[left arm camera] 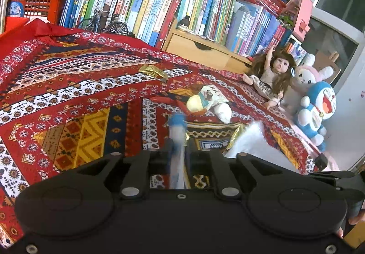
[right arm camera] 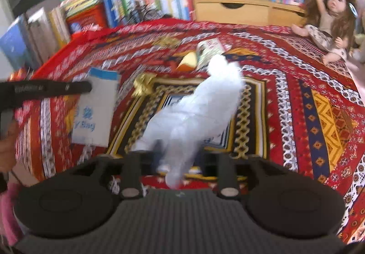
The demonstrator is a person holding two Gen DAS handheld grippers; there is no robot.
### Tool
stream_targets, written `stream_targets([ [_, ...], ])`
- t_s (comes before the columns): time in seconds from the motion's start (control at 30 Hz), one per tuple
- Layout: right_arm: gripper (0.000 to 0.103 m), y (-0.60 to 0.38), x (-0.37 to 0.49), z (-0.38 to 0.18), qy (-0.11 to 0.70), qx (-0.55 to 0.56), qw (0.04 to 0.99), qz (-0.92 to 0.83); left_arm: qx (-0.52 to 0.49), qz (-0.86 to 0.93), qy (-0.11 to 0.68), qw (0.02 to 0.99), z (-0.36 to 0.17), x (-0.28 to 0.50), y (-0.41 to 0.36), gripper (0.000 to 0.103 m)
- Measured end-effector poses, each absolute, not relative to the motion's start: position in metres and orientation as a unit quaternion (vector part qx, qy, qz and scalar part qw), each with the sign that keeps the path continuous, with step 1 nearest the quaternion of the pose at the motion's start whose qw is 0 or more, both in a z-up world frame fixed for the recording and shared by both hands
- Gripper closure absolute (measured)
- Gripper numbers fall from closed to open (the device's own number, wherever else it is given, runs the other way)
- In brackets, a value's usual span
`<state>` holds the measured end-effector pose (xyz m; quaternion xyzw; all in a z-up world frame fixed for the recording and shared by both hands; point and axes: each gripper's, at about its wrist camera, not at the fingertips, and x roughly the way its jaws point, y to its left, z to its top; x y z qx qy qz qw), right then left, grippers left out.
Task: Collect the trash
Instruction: 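Lift the held paper bag and tissue up off the table with both grippers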
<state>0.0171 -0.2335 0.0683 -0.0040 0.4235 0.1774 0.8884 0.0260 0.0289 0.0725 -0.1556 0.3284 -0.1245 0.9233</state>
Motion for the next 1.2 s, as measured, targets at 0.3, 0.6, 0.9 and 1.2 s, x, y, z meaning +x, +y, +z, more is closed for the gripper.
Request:
stream_targets([
  [0.3, 0.009, -0.205, -0.003, 0.053, 0.364, -0.157, 0.909, 0.127, -0.096, -0.096, 0.325, 0.936, 0.05, 0.017, 0.015, 0.026],
  [0.6, 0.0, -0.196, 0.027, 0.028, 0.374, -0.143, 0.906, 0.135, -0.077, -0.07, 0.339, 0.935, 0.023, 0.031, 0.001, 0.007],
  [0.9, 0.008, -0.206, 0.038, 0.008, 0.402, -0.066, 0.901, 0.15, -0.048, -0.042, 0.347, 0.936, 0.007, 0.043, -0.011, 0.016],
  [1.2, 0.061, -0.207, 0.019, 0.013, 0.372, -0.051, 0.915, 0.146, -0.022, -0.041, 0.316, 0.948, 0.02, 0.026, -0.009, 0.073],
])
